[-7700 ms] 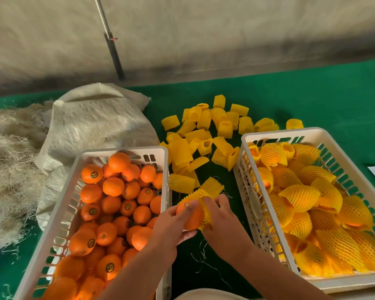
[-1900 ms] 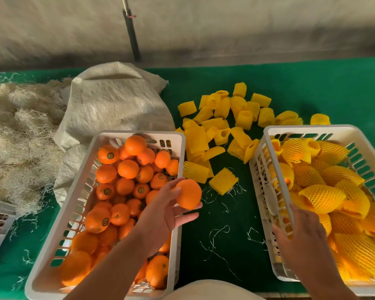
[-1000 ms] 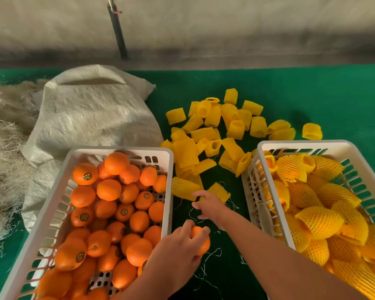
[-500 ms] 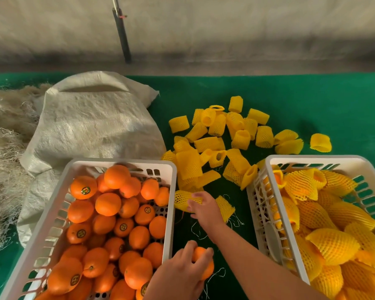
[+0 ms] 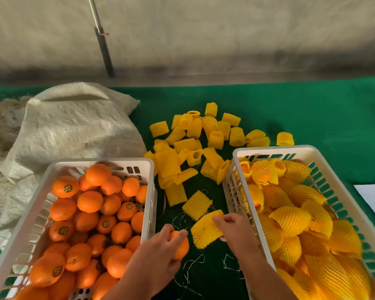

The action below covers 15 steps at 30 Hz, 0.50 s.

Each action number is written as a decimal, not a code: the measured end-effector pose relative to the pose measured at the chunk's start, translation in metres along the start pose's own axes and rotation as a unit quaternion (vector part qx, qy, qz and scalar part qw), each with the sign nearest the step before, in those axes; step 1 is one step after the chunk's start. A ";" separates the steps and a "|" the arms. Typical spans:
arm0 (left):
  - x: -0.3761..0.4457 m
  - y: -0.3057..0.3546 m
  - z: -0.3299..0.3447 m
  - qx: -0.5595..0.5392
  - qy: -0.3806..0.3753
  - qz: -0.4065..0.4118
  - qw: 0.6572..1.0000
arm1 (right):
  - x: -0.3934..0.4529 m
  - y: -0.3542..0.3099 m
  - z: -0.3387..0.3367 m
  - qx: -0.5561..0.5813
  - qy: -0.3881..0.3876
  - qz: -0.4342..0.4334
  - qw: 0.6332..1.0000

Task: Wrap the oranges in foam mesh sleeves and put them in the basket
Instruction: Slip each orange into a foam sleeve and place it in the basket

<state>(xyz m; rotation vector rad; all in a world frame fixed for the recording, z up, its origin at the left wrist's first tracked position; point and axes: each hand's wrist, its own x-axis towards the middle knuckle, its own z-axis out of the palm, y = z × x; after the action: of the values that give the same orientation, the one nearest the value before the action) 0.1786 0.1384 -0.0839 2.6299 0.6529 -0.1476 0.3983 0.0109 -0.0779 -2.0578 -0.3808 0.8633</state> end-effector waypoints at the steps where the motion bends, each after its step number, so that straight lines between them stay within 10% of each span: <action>1: -0.001 0.000 -0.002 0.002 0.002 -0.004 1.000 | -0.005 0.000 -0.001 -0.036 -0.013 -0.039 0.998; 15: -0.010 0.068 -0.049 0.023 -0.057 0.045 0.997 | -0.069 -0.023 -0.024 -0.338 -0.114 -0.335 0.872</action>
<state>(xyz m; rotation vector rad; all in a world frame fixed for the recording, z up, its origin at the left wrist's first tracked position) 0.2018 0.1002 -0.0121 2.6657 0.4982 -0.2872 0.3671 -0.0273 -0.0191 -2.1649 -1.6126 0.5650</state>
